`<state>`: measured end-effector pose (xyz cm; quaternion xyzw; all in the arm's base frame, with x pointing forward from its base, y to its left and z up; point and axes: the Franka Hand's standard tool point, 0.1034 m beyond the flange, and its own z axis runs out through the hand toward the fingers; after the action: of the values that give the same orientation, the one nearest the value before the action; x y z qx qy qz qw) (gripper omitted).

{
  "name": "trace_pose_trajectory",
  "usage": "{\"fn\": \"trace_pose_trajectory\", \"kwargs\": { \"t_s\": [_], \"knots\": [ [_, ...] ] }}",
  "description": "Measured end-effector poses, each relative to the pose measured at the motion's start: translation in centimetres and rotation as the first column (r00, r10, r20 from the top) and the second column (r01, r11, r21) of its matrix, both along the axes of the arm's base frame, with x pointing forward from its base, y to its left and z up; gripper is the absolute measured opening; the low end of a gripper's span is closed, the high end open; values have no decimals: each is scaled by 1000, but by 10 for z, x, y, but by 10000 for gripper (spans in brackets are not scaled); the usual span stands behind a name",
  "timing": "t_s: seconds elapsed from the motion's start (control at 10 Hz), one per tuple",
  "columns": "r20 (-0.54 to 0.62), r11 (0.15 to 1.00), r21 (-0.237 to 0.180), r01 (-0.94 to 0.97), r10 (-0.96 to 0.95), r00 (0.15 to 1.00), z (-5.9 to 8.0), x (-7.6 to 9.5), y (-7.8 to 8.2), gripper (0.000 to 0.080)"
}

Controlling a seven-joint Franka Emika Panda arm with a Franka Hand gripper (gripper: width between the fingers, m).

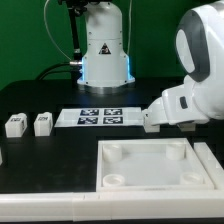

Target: Assemble one leg

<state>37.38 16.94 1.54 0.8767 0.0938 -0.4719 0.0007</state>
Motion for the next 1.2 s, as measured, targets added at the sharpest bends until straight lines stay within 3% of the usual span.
{"fn": "trace_pose_trajectory", "kwargs": {
  "t_s": [0.5,0.6,0.7,0.8,0.9,1.2],
  "knots": [
    [22,1000,3,2,-2,1000,-9,-1,3,649],
    [23,1000,3,2,-2,1000,-9,-1,3,513],
    [22,1000,4,2,-2,1000,-9,-1,3,513],
    [22,1000,4,2,-2,1000,-9,-1,2,375],
    [22,1000,4,3,-3,1000,-9,-1,2,290],
    [22,1000,5,3,-3,1000,-9,-1,1,290]
  ]
}}
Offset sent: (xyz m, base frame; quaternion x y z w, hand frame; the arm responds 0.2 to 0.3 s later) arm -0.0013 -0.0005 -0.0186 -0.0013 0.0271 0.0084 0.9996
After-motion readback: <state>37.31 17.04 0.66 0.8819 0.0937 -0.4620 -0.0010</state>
